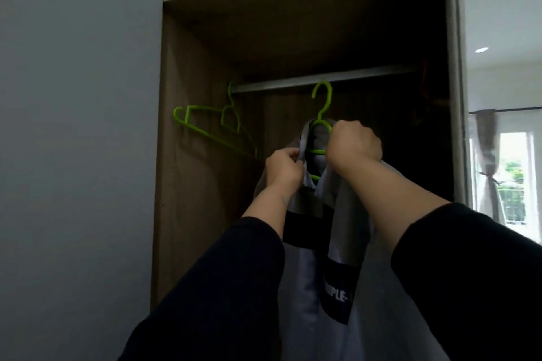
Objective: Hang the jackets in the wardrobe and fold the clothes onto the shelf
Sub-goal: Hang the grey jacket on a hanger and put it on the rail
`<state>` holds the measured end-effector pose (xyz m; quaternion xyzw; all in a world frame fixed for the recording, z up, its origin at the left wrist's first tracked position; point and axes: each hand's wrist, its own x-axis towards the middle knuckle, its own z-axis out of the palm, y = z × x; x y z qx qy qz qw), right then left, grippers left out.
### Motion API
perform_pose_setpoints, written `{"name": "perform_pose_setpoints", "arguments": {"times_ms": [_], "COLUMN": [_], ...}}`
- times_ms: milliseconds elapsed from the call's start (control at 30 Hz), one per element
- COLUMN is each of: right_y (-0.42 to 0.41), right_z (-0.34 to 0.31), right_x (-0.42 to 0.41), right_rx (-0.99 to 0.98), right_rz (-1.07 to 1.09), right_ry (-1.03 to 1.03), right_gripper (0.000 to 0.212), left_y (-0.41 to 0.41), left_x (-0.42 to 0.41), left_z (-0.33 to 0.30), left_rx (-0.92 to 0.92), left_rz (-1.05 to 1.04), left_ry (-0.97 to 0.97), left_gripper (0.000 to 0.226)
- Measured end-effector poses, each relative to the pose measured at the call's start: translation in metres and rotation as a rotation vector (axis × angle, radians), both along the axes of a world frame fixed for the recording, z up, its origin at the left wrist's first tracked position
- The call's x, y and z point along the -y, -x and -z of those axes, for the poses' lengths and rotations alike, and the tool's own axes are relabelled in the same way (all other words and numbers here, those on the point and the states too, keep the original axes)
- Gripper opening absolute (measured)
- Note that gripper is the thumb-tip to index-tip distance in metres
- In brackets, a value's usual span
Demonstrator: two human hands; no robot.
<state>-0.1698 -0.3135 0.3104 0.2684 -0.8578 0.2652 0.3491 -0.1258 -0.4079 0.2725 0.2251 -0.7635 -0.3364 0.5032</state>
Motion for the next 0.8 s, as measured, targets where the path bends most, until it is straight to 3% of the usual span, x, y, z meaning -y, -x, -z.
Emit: {"name": "perform_pose_setpoints", "arguments": {"times_ms": [200,333,400,467,600,800], "right_y": [0.025,0.035,0.039,0.045,0.058,0.072], "right_z": [-0.044,-0.073,-0.083,-0.087,-0.087,-0.064], "right_x": [0.028,0.045,0.055,0.065,0.082,0.097], "right_rx": [-0.057,-0.050,-0.040,-0.040,-0.038,-0.007], "right_rz": [0.027,0.004,0.003,0.003,0.005,0.060], "right_ry": [0.032,0.081,0.102,0.105,0.077,0.006], "right_gripper": [0.024,0.032,0.032,0.030,0.023,0.024], "left_y": [0.009,-0.016,-0.027,-0.033,-0.035,-0.032], "left_x": [0.054,0.091,0.108,0.125,0.147,0.148], "left_z": [-0.054,-0.085,-0.088,-0.084,-0.076,-0.072], "left_rx": [0.136,0.632,0.835,0.919,0.893,0.584], "left_rz": [-0.098,-0.704,-0.910,-0.970,-0.946,-0.821], "left_ry": [0.309,0.736,0.765,0.709,0.594,0.552], "left_gripper": [0.038,0.035,0.045,0.053,0.046,0.044]}}
